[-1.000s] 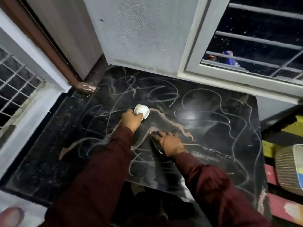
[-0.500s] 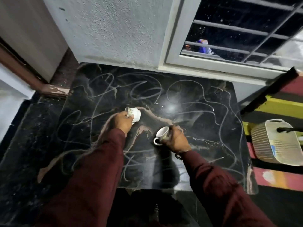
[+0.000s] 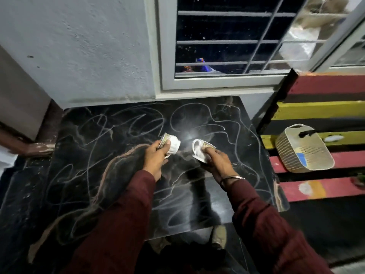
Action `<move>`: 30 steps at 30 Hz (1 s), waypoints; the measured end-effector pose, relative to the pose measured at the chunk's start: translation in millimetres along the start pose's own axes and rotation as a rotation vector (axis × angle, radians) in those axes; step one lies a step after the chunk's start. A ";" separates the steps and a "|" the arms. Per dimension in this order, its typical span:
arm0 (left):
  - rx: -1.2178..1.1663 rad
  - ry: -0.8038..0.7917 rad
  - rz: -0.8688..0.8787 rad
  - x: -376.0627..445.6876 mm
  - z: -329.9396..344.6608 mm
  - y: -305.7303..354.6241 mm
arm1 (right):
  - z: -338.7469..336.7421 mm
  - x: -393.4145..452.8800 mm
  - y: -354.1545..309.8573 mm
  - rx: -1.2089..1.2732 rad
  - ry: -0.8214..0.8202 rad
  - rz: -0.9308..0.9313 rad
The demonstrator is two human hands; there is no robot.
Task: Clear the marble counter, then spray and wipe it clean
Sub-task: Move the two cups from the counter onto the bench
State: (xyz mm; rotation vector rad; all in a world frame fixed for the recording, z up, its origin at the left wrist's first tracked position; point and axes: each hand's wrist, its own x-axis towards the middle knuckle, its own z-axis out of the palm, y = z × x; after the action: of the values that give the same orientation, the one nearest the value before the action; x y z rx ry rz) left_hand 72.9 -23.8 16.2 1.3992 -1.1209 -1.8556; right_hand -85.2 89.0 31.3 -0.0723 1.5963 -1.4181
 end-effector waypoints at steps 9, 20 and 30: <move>0.157 -0.106 0.175 -38.2 149.3 -3.4 | -141.1 -12.4 -40.7 0.103 0.135 -0.119; 0.426 -0.222 0.343 -114.6 416.6 -71.3 | -409.7 -28.2 -81.4 -0.057 0.529 -0.331; 0.681 -0.474 0.401 -157.0 604.2 -134.6 | -611.5 -29.5 -74.0 0.041 0.876 -0.130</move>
State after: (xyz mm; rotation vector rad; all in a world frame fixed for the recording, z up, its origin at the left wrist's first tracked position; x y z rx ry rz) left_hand -447.2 345.8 42.1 0.9345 -2.2423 -1.6032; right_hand -514.9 531.2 21.2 0.5499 2.2835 -1.6974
